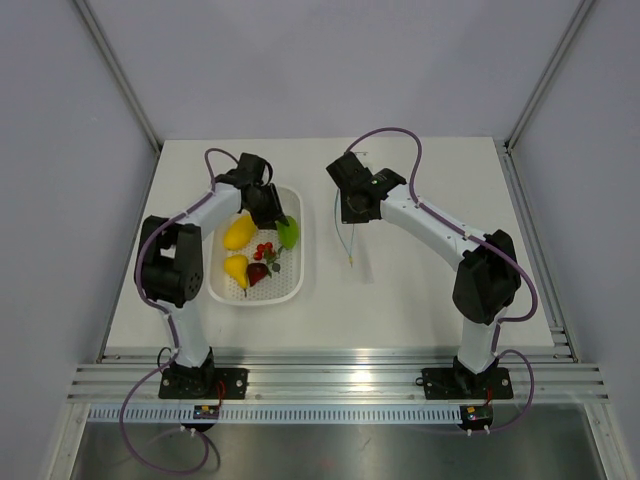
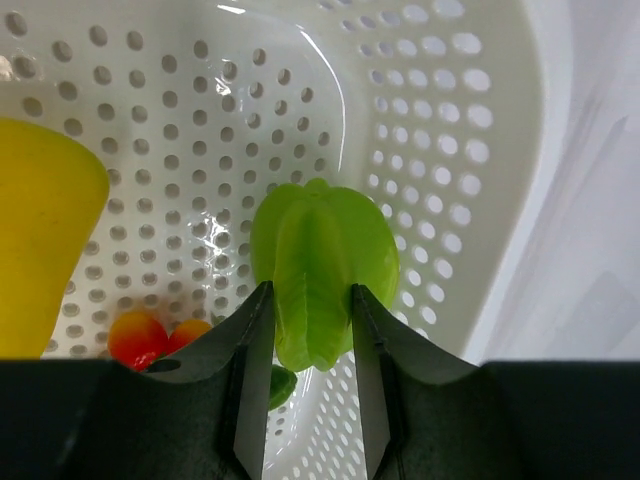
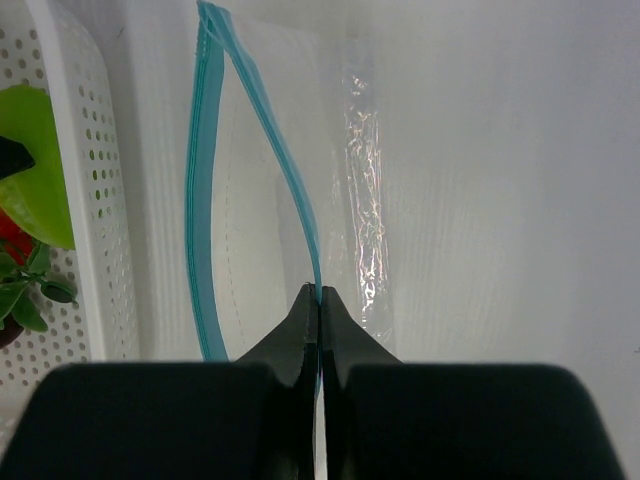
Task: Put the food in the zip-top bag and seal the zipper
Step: Pick up the fake fruit from the bin, then place the fake fruit in the zipper food storage bag.
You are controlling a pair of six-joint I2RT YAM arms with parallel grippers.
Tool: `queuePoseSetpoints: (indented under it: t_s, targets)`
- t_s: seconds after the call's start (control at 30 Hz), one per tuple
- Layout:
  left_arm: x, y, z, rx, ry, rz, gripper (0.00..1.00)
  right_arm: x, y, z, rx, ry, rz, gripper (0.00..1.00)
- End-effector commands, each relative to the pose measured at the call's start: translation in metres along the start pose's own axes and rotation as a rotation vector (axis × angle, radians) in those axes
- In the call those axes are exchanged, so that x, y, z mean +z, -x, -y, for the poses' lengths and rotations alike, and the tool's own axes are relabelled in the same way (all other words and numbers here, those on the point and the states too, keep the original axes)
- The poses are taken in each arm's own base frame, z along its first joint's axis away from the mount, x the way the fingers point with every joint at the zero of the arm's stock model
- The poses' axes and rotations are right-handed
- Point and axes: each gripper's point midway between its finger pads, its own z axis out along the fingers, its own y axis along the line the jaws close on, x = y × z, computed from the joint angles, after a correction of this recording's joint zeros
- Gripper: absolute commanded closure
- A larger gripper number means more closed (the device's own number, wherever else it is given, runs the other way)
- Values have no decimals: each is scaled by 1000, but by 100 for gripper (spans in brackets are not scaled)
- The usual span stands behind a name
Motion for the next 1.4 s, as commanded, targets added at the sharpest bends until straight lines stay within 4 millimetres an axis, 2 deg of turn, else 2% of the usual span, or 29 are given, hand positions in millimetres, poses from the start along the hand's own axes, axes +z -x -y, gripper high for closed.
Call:
queuePoseSetpoints:
  t_s: [0.0,0.07,0.1,0.33,0.47,0.5,0.7,0.73,0.83,1.1,1.23,1.37]
  targets:
    - [-48,32,24,49,-65,150,81,-20,20,-8,12,26,71,100]
    - [-67,39,30,67,-79,198,84,-19,19,-7,9,25,68,100]
    - [-74,42,31,73,-81,217,89,-19,19,-8,9,26,71,100]
    - [-113,50,51,126,-155,294,93,-19,21,-8,9,28,76,100]
    - [-141,47,79,171,-313,333,95,-20,23,-9,13,34,86,100]
    - [-151,40,91,185,-389,317,95,-20,23,-9,13,35,85,100]
    - [-162,15,137,145,-702,261,95,-19,25,-17,26,67,83,100]
    - [-163,15,146,156,-745,277,95,-19,25,-19,26,73,82,100]
    - [-162,10,157,149,-811,266,95,-20,26,-25,37,103,77,100]
    - [-173,6,161,137,-873,270,95,-18,29,-52,52,194,56,100]
    - [-180,10,154,136,-873,289,95,-14,26,-71,39,234,35,100]
    - [-180,10,147,128,-854,300,95,-17,29,-80,43,259,42,100]
